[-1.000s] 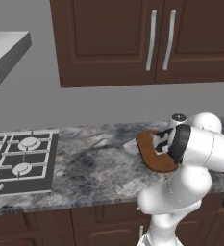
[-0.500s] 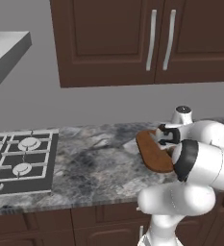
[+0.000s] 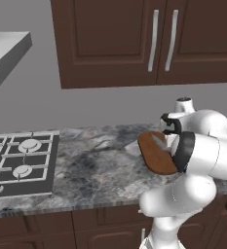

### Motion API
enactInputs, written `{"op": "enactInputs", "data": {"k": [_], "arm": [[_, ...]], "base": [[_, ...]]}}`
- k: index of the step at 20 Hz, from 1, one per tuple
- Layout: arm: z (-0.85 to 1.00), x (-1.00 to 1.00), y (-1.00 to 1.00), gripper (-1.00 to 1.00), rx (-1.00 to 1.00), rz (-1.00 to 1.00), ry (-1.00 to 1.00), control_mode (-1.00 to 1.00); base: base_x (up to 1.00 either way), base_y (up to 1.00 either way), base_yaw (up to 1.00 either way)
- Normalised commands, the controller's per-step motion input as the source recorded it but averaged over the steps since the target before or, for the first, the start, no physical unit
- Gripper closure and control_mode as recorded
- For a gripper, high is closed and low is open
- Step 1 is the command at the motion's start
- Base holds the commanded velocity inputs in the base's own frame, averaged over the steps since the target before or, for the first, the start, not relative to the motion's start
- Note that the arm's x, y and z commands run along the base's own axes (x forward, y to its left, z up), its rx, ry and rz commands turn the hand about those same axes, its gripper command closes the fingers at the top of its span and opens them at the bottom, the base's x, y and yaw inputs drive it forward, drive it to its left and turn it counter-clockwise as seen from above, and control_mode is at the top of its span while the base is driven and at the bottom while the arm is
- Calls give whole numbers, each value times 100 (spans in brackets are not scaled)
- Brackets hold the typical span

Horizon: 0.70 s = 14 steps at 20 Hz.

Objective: Pick up the knife from the drawer and place it on the cutting board. Then place the meat from the plate to the cutting board.

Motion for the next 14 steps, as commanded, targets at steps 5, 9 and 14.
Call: {"op": "enactInputs", "data": {"k": [5,9,14], "arm": [[0,-33,-60,-100,4,-29,-5,-100],[0,-23,-38,-100,2,-19,-4,-100],[0,0,-38,-100,0,-17,0,-100]], "base": [[0,0,0],[0,0,0],[0,0,0]]}}
